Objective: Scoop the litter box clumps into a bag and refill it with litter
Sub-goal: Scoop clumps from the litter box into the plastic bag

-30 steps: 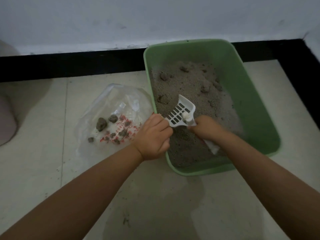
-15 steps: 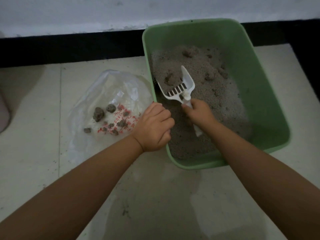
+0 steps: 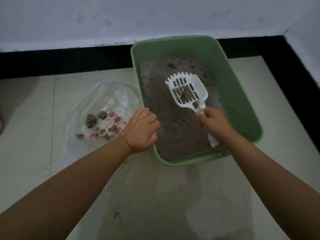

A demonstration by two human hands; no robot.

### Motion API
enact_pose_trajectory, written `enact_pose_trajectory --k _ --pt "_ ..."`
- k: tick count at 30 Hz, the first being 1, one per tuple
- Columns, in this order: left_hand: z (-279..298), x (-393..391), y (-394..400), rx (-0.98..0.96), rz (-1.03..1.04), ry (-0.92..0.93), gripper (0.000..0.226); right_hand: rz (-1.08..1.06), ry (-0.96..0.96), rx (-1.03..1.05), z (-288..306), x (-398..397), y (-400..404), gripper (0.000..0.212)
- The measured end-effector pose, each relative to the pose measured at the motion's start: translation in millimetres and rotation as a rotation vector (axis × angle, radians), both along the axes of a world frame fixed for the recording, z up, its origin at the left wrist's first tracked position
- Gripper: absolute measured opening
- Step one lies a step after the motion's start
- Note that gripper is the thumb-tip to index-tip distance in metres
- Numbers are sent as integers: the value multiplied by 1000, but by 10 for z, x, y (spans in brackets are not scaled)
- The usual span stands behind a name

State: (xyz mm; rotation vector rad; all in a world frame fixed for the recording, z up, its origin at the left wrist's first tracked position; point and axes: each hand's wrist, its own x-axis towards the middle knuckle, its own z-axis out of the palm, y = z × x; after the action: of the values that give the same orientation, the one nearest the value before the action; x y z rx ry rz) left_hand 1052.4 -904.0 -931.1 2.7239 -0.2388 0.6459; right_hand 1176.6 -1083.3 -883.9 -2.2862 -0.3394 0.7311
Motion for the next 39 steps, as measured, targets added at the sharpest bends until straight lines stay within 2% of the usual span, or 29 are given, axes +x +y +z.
enact_pose_trajectory --k 3,5,8,13,16,18,20,22,25,27,28,29,33,36,39 --pt "28 -17 -8 31 17 14 25 32 29 -45 21 -36 -92 32" --pt "54 -19 -8 58 25 41 25 10 49 -26 32 -45 -121 24" --pt "63 -31 -11 85 36 83 26 87 -29 -143 94 -38 -111 16" --pt "69 -55 3 119 23 134 25 119 -32 -118 152 -110 -61 34" --pt "185 -112 78 51 27 207 38 182 -14 -120 210 -166 -3 33" --pt "335 -190 231 7 203 261 45 210 -18 -103 279 -211 74 31" --pt "448 -298 453 41 465 291 50 270 -24 -97 358 -274 183 25" --pt "517 -453 682 71 709 443 55 372 -43 -111 419 -368 360 18" --pt "582 -674 864 1 909 579 61 518 -89 -120 496 -572 707 12" --pt "584 -738 951 -44 970 615 58 592 -146 -131 529 -728 924 23" --pt "587 -757 996 -75 991 630 54 634 -192 -168 530 -805 1019 20" --pt "581 -771 1038 -113 1007 642 50 679 -268 -229 524 -880 1101 16" --pt "544 -813 1117 -194 1007 648 35 880 -637 -544 404 -1088 1299 30" --pt "529 -833 1159 -221 998 611 29 893 -680 -578 364 -1128 1335 34" --pt "542 -843 1179 -226 991 606 27 822 -618 -538 445 -1036 1280 30"
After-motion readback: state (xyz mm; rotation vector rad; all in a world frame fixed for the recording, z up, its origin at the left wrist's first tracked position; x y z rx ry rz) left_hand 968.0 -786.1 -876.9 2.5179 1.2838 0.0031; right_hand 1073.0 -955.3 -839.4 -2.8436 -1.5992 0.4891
